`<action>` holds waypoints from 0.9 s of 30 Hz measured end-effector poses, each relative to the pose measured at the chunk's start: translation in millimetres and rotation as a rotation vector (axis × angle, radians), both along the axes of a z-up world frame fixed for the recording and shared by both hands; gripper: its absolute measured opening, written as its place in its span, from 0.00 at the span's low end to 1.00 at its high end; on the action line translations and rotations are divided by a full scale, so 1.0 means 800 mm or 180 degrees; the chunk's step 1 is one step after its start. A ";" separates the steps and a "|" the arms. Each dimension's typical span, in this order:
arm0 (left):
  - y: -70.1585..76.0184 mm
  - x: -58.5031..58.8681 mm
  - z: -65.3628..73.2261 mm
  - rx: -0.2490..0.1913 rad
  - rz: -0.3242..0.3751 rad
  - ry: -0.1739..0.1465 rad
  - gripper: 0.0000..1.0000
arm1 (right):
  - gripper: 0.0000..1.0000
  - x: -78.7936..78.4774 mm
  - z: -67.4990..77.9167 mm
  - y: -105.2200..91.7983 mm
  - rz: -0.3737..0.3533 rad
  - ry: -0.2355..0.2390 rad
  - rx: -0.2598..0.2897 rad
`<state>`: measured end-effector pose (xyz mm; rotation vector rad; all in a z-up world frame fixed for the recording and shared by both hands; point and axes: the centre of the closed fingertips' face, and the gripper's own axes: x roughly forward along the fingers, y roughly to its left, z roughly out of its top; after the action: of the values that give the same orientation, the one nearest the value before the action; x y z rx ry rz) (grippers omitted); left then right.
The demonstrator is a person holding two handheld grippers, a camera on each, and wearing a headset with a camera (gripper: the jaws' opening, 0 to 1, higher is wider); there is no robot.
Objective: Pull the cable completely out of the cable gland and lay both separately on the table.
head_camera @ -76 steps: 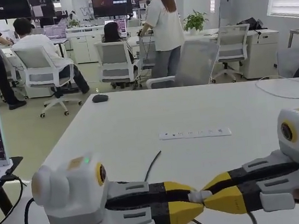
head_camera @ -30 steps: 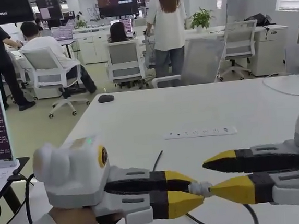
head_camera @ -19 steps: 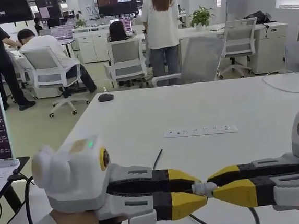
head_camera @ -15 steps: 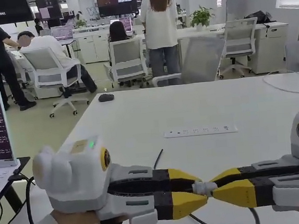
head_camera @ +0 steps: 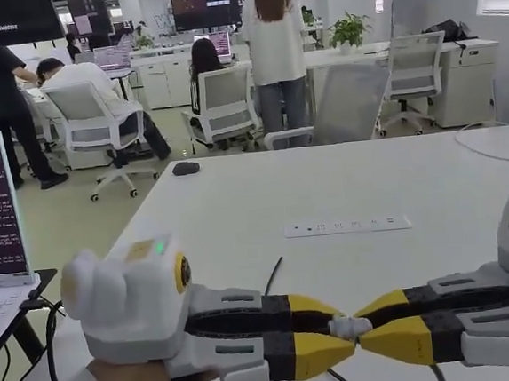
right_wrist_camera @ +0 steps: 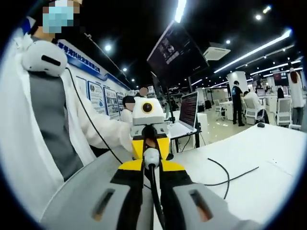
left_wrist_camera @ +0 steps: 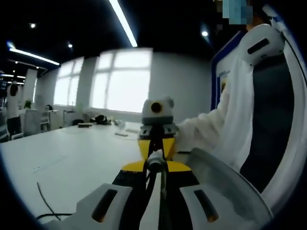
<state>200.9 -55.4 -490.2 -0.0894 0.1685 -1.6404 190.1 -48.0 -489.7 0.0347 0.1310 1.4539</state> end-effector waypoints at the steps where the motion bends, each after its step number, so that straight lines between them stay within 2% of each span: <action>1: 0.000 0.001 0.000 -0.0015 0.0005 0.0030 0.14 | 0.09 -0.001 0.000 0.000 0.0008 -0.0056 -0.0023; 2: 0.000 0.001 -0.001 -0.0029 0.0012 0.0048 0.14 | 0.09 -0.001 0.000 0.000 0.0018 -0.0169 -0.0051; 3: 0.000 0.002 -0.001 -0.0060 0.0021 0.0161 0.14 | 0.09 -0.001 0.000 0.000 0.0021 -0.0232 -0.0064; 4: 0.000 0.002 -0.001 -0.0087 0.0031 0.0237 0.15 | 0.09 0.000 0.000 0.000 0.0013 -0.0399 -0.0091; 5: 0.000 0.003 0.000 -0.0118 0.0030 0.0272 0.15 | 0.09 -0.002 0.001 0.000 0.0022 -0.0473 -0.0084; 6: 0.000 0.003 0.000 -0.0148 0.0033 0.0348 0.15 | 0.09 -0.002 0.002 0.000 0.0025 -0.0601 -0.0096; 7: 0.000 0.003 -0.001 -0.0153 0.0037 0.0385 0.15 | 0.10 -0.002 0.001 -0.001 0.0021 -0.0698 -0.0123; 8: -0.001 0.002 -0.002 -0.0144 0.0036 0.0373 0.15 | 0.10 -0.003 -0.001 -0.001 0.0031 -0.0753 -0.0162; 12: -0.003 -0.001 -0.005 -0.0110 0.0022 0.0360 0.15 | 0.10 -0.004 -0.004 -0.002 0.0042 -0.0712 -0.0174; 15: -0.001 0.001 -0.007 -0.0081 0.0034 0.0319 0.15 | 0.11 -0.001 -0.007 -0.001 -0.0013 -0.0581 -0.0179; 17: -0.001 0.000 -0.008 -0.0048 0.0046 0.0244 0.15 | 0.12 0.000 -0.009 -0.002 -0.0027 -0.0463 -0.0198; 19: 0.000 -0.001 -0.009 -0.0015 0.0064 0.0166 0.15 | 0.16 0.007 -0.011 -0.008 -0.0129 -0.0463 -0.0194; 20: 0.001 -0.001 -0.011 0.0006 0.0073 0.0140 0.15 | 0.19 0.011 -0.014 -0.012 -0.0195 -0.0378 -0.0204; 21: 0.002 0.000 -0.013 0.0027 0.0103 0.0106 0.15 | 0.21 0.010 -0.020 -0.016 -0.0201 -0.0211 -0.0257; 23: 0.003 -0.002 -0.015 0.0028 0.0112 0.0100 0.15 | 0.18 0.009 -0.032 -0.019 -0.0198 -0.0063 -0.0400; 24: 0.002 -0.003 -0.016 0.0025 0.0116 0.0096 0.15 | 0.16 0.008 -0.034 -0.019 -0.0174 -0.0048 -0.0427; 26: 0.000 -0.003 -0.018 0.0012 0.0161 0.0081 0.16 | 0.16 0.008 -0.031 -0.018 -0.0165 -0.0253 -0.0382; 27: -0.001 -0.003 -0.019 0.0007 0.0161 0.0085 0.16 | 0.11 0.006 -0.029 -0.018 -0.0148 -0.0336 -0.0375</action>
<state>198.3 -56.2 -505.2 -0.1132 0.1870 -1.5890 195.3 -62.5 -513.2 -0.1344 0.1285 1.3964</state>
